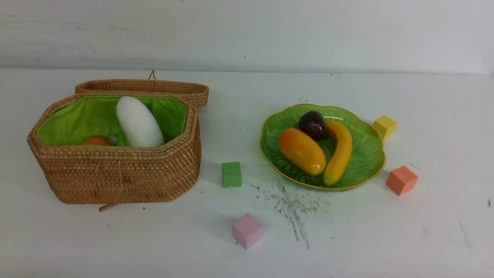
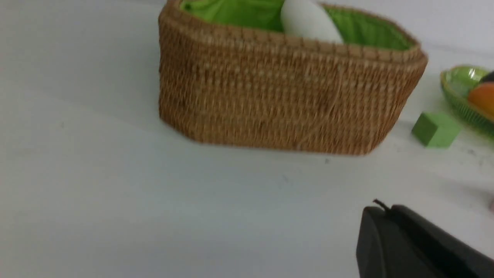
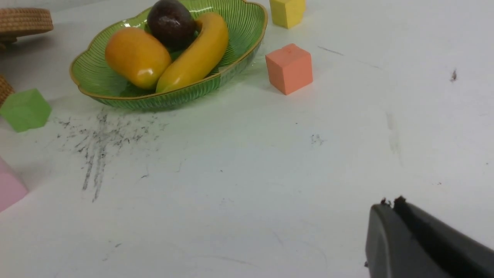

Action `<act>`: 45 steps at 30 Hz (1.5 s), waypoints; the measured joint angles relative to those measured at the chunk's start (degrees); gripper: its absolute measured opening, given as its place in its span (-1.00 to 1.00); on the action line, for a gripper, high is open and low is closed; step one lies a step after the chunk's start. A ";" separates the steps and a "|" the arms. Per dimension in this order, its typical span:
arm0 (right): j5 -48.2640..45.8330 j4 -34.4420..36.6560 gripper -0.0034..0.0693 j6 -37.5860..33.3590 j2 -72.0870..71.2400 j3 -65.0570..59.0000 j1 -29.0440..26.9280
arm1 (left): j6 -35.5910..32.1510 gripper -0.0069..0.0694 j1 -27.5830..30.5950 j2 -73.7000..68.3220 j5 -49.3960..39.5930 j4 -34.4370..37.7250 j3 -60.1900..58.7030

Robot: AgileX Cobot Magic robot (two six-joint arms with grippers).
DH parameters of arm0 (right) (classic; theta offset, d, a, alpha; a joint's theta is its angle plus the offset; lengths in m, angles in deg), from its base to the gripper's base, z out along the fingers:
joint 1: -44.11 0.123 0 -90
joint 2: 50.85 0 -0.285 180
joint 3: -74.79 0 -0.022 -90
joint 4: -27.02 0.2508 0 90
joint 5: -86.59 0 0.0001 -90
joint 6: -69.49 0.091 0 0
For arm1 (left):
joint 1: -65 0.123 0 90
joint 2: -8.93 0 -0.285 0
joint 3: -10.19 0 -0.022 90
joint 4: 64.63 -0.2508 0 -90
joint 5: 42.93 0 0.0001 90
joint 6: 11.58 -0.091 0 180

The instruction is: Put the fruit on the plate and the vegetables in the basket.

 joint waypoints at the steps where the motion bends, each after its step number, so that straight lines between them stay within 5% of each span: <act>1: 0.00 0.00 -0.86 0.00 0.00 0.00 0.00 | 0.01 -0.85 0.05 0.00 -0.46 0.00 -0.08; 45: 0.00 0.00 -0.76 0.05 0.00 0.00 0.00 | 3.01 -0.85 0.19 0.00 -3.88 0.81 -0.28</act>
